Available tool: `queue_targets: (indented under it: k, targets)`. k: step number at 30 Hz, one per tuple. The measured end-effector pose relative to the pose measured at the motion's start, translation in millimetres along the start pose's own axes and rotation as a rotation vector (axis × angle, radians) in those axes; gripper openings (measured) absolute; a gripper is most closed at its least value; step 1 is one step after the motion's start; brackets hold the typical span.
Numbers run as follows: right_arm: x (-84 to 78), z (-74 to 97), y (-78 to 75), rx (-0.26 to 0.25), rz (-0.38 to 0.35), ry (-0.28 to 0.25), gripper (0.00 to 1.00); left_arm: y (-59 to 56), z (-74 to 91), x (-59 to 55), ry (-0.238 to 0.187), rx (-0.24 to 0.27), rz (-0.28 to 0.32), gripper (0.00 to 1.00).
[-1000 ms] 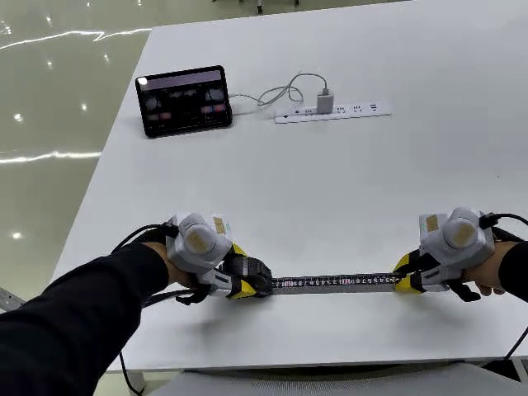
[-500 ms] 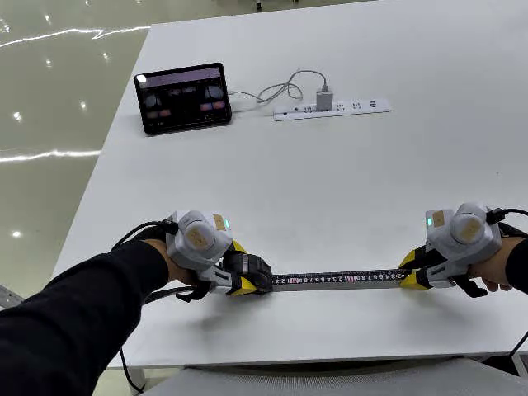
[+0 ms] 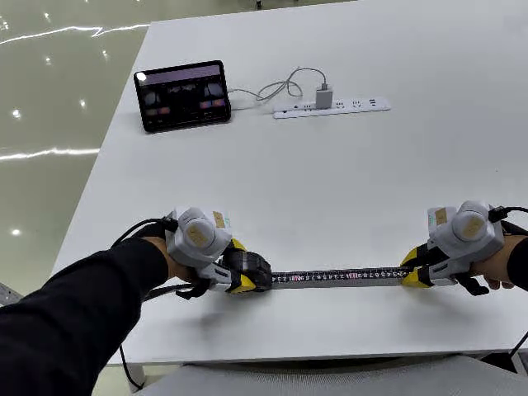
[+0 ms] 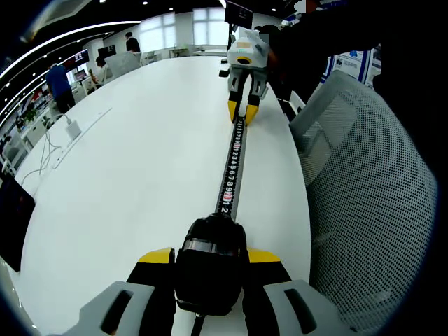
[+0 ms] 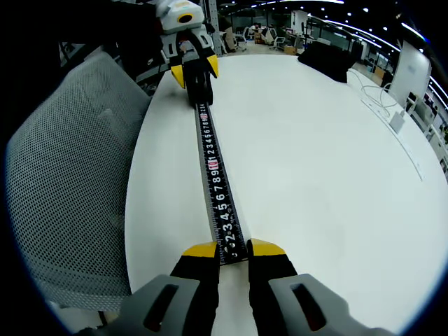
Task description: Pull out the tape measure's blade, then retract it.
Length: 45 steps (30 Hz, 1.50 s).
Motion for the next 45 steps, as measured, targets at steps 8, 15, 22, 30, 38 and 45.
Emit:
queue_targets:
  k: [8, 15, 22, 30, 38, 45]
  targets:
    - [-1.0, -0.4, -4.4, -0.001, 0.005, 0.012, 0.10, 0.0, -0.3, 0.1, -0.001, -0.002, 0.000, 0.33]
    - [-0.2, -0.8, -3.4, 0.006, -0.006, 0.007, 0.11, 0.0, -0.5, 0.3, -0.001, -0.003, 0.000, 0.33]
    - [3.9, -2.5, -3.8, 0.022, 0.010, 0.057, 0.12, -0.1, -0.7, 0.6, -0.001, -0.003, -0.003, 0.33]
    - [5.5, -2.4, -1.0, 0.018, 0.026, 0.070, 0.13, 0.3, -1.1, 0.9, -0.001, -0.005, -0.002, 0.33]
    - [4.0, 0.1, -1.1, 0.007, -0.007, 0.058, 0.23, 0.4, -0.6, 1.0, 0.000, -0.003, -0.001, 0.33]
    - [3.1, 3.6, 2.8, 0.008, -0.026, 0.060, 0.32, 1.1, 0.0, 1.6, -0.008, -0.016, -0.005, 0.34]
Point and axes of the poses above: the centre of the closed fingertips' face, and the gripper's own axes: z roughly backward along the fingers, y roughly to its left, x roughly out of its top, the point moved 7 cm from there along z, roughly backward along the fingers, and after that the axes turned 12 degrees about -z, right-handed, at the moved point
